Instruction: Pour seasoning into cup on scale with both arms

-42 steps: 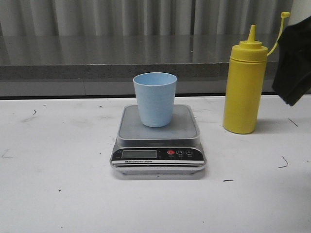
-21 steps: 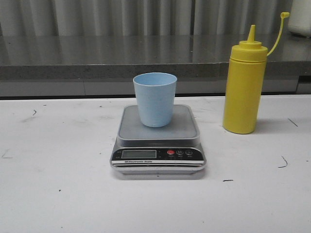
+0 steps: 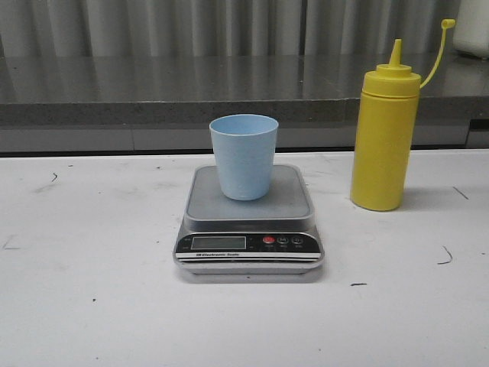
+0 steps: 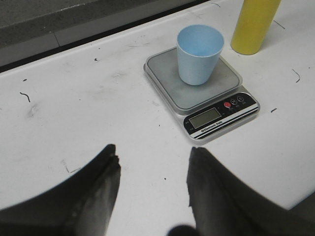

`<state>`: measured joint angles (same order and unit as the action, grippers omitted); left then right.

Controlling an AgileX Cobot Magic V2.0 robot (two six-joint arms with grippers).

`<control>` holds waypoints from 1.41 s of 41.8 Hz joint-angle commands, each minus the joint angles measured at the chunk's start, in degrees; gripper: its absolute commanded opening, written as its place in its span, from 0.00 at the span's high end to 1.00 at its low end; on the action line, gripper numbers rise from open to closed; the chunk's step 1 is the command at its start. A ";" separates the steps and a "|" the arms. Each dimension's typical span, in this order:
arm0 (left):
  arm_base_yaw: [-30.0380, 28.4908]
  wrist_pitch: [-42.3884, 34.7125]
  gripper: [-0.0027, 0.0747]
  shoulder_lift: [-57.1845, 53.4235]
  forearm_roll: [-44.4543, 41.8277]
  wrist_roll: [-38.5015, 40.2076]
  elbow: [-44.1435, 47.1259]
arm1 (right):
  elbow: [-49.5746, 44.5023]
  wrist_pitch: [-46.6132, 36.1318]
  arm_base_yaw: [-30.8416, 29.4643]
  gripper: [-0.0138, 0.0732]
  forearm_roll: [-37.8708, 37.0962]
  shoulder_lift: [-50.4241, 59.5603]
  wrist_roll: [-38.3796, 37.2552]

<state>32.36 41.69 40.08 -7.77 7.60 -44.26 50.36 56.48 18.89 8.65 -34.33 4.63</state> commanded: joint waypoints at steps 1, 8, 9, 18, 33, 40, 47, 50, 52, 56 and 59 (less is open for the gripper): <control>0.35 -4.05 0.56 -0.11 0.05 0.22 -1.50 | 1.29 -3.15 -0.10 0.15 -0.29 -0.05 -0.43; 0.35 -4.05 0.56 -0.11 0.05 0.22 -1.50 | 1.29 -2.98 -0.10 0.15 -1.12 -0.05 -2.86; 0.35 -4.05 0.56 -0.11 0.05 0.22 -1.50 | 1.29 -2.92 -0.10 0.15 -1.72 -0.05 -3.39; 0.35 -4.05 0.66 -0.01 0.05 0.22 -1.50 | 1.29 -2.58 -0.10 0.39 -4.09 -0.05 -5.37; 0.35 -4.05 0.99 0.00 0.05 0.22 -1.50 | 1.29 -2.70 -0.10 0.98 -4.22 -0.05 -5.37; 0.35 -4.05 0.99 0.00 0.05 0.22 -1.50 | 1.29 -2.30 -0.10 0.98 -4.22 -0.05 -5.32; 0.35 -4.05 0.99 0.00 0.05 0.22 -1.50 | 1.29 -2.30 -0.10 0.98 -4.22 -0.05 -5.32; 0.35 -4.05 0.99 0.00 0.05 0.22 -1.50 | 1.29 -2.30 -0.10 0.98 -4.22 -0.05 -5.32; 0.67 -4.05 0.99 -0.39 0.21 0.22 -1.37 | 1.29 -2.30 -0.10 0.98 -4.22 -0.05 -5.32; 0.35 -4.39 0.99 -1.61 0.21 0.22 -0.23 | 1.29 -2.30 -0.10 0.98 -4.22 -0.05 -5.32; -1.57 -6.09 0.99 -3.31 0.42 0.22 2.07 | 1.29 -2.30 -0.10 0.98 -4.22 -0.05 -5.32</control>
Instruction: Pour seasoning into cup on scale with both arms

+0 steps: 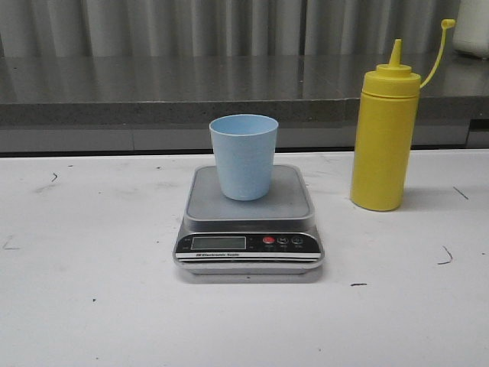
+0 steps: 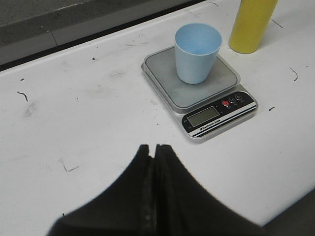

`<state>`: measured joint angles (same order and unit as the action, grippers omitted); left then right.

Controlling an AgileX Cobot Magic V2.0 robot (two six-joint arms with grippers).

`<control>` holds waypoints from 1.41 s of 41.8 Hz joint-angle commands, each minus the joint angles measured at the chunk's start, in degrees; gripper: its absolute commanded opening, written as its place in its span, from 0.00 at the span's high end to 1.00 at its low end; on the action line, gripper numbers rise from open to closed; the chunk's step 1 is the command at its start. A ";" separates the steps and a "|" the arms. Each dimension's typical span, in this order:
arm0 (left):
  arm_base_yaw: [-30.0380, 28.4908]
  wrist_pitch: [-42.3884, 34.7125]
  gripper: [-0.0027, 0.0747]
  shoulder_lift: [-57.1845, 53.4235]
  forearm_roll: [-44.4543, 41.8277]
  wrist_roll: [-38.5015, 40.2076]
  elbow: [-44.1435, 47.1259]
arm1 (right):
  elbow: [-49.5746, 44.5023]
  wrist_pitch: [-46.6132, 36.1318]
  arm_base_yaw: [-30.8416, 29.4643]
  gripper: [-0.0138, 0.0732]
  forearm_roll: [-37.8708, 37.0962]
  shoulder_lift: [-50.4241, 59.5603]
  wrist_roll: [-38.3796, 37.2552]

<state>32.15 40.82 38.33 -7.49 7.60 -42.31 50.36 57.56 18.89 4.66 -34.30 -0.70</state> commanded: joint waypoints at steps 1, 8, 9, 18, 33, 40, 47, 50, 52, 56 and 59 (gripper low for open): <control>-2.20 -6.23 0.99 -2.53 0.13 0.22 1.44 | 1.29 -3.38 -0.10 0.98 -0.23 -0.08 0.02; -12.01 -18.73 0.99 -11.60 2.30 0.22 12.44 | 1.29 -3.38 -0.10 0.98 -0.23 -0.08 0.02; -13.24 -20.04 0.99 -12.98 2.85 0.22 14.20 | 1.29 -3.38 -0.10 0.98 -0.23 -0.08 0.02; -23.72 -38.27 0.99 -27.01 5.59 0.22 32.35 | 1.29 -3.38 -0.10 0.98 -0.23 -0.08 0.02; -30.10 -42.15 0.99 -39.77 7.49 0.22 44.02 | 1.29 -3.38 -0.10 0.98 -0.23 -0.08 0.02; -30.33 -42.13 0.99 -39.66 7.89 0.22 43.90 | 1.29 -3.38 -0.10 0.98 -0.23 -0.08 0.02; -30.33 -42.13 0.99 -39.55 7.89 0.22 43.90 | 1.29 -3.38 -0.10 0.98 -0.23 -0.08 0.02; -30.33 -42.13 0.99 -39.55 7.89 0.22 43.90 | 1.29 -3.38 -0.10 0.98 -0.23 -0.08 0.02; -30.33 -42.13 0.99 -39.55 7.89 0.22 43.90 | 1.29 -3.38 -0.10 0.98 -0.23 -0.08 0.02; -30.33 -42.16 0.99 -39.55 7.89 0.22 43.90 | 1.29 -3.38 -0.10 0.98 -0.23 -0.08 0.02; -30.33 -42.36 0.99 -39.55 8.19 0.22 43.90 | 1.29 -3.38 -0.10 0.98 -0.23 -0.08 0.02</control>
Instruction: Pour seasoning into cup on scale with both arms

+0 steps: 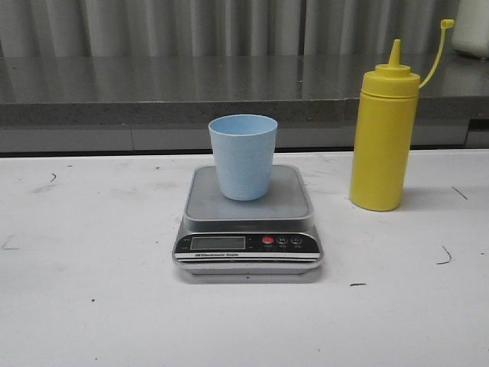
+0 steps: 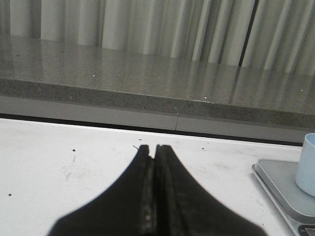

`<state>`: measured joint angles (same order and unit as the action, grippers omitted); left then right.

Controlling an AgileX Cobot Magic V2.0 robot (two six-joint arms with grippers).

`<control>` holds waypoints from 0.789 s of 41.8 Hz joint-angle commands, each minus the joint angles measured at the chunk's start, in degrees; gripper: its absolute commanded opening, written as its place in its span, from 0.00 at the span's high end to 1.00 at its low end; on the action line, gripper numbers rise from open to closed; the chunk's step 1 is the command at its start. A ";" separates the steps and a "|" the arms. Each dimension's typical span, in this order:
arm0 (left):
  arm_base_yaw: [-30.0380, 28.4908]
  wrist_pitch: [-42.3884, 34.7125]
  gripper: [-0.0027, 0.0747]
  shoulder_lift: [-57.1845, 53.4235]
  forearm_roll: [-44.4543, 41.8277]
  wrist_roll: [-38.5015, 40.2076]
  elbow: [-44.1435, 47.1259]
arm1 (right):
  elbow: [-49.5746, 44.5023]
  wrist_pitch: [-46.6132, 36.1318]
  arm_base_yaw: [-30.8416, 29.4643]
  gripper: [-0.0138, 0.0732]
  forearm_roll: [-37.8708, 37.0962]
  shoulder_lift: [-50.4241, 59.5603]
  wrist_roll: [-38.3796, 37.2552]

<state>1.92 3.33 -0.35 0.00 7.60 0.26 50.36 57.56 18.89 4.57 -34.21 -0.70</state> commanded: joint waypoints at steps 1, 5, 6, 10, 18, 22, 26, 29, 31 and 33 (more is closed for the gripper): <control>-0.11 -4.87 0.99 -0.87 0.69 -0.61 1.34 | 1.29 -3.37 -0.10 0.98 -0.13 -0.18 0.02; -0.11 -5.56 0.99 -0.87 3.69 -6.13 1.34 | 1.29 -3.37 -0.10 0.98 -0.13 -0.18 0.02; -0.11 -6.11 0.99 -0.87 4.53 -7.60 1.34 | 1.29 -3.37 -0.10 0.98 -0.13 -0.18 0.02; -0.11 -7.57 0.99 -0.87 5.28 -8.32 1.34 | 1.29 -3.37 -0.10 0.98 -0.13 -0.18 0.02; -0.47 -7.71 0.99 -0.87 5.28 -8.32 1.34 | 1.29 -3.37 -0.10 0.98 -0.13 -0.18 0.02; -1.77 -7.71 0.99 -0.87 5.28 -8.32 1.34 | 1.29 -3.37 -0.10 0.98 -0.13 -0.18 0.02; -2.77 -7.71 0.99 -0.99 5.28 -8.32 1.34 | 1.29 -3.37 -0.10 0.98 -0.13 -0.18 0.02; -2.84 -7.71 0.99 -0.99 5.28 -8.32 1.34 | 1.29 -3.37 -0.10 0.98 -0.13 -0.18 0.02; -2.84 -7.71 0.99 -0.99 5.28 -8.32 1.34 | 1.29 -3.37 -0.10 0.98 -0.13 -0.18 0.02; -2.84 -7.71 0.99 -0.99 5.28 -8.32 1.34 | 1.29 -3.37 -0.10 0.98 -0.13 -0.18 0.02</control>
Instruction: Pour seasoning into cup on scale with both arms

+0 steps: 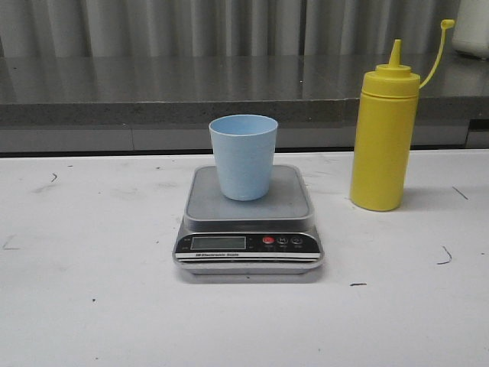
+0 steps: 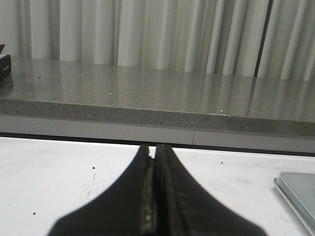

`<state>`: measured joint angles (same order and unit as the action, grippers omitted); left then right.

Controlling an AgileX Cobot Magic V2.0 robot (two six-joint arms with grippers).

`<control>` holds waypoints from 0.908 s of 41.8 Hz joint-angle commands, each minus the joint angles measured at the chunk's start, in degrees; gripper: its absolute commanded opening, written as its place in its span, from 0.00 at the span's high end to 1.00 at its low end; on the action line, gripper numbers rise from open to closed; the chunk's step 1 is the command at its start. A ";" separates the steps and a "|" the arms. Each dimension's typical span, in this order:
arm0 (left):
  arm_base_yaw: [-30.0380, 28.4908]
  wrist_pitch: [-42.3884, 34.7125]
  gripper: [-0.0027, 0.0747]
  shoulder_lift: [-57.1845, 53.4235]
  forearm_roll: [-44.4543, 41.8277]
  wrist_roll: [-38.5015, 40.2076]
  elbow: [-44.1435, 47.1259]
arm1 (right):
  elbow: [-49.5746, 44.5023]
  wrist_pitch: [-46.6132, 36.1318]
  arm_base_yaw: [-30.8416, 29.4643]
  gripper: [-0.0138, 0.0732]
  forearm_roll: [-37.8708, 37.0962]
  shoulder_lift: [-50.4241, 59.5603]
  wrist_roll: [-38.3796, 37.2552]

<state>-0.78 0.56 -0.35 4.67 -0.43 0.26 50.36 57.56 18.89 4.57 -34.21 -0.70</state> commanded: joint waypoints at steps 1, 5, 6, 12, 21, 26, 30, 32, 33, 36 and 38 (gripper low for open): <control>-0.13 -4.94 0.99 -0.99 0.61 -0.29 1.34 | 1.29 -3.37 -0.10 0.98 -0.13 -0.18 0.02; -0.13 -4.94 0.99 -0.99 0.61 -0.29 1.34 | 1.29 -3.37 -0.10 0.98 -0.13 -0.18 0.02; -0.13 -4.94 0.99 -0.99 0.61 -0.29 1.34 | 1.29 -3.37 -0.10 0.98 -0.13 -0.18 0.02; -0.13 -4.94 0.99 -0.99 0.61 -0.29 1.34 | 1.29 -3.37 -0.10 0.98 -0.13 -0.18 0.02; -0.13 -4.94 0.99 -0.99 0.61 -0.29 1.34 | 1.29 -3.37 -0.10 0.98 -0.13 -0.18 0.02; -0.13 -4.94 0.99 -0.99 0.61 -0.29 1.34 | 1.29 -3.37 -0.10 0.98 -0.13 -0.18 0.02; -0.13 -4.94 0.99 -0.99 0.61 -0.29 1.34 | 1.18 -4.16 -0.10 0.98 -2.16 -0.12 0.70; -0.13 -4.94 0.99 -0.89 0.61 -0.29 1.34 | -0.02 -5.64 -0.26 0.98 -4.17 0.69 0.70; -0.13 -4.94 0.99 -0.89 0.61 -0.29 1.34 | -0.86 -6.76 -0.65 0.98 -5.37 1.43 1.07; -0.13 -4.94 0.99 -0.89 0.61 -0.29 1.34 | -4.90 -12.75 -2.64 0.98 -6.08 4.04 3.26; -0.13 -4.94 0.99 -0.89 0.61 -0.29 1.34 | -8.74 -19.28 -4.37 0.98 -6.08 6.52 6.18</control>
<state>-0.78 0.56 -0.35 4.67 -0.65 0.26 44.71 50.18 16.84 0.00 -30.44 1.68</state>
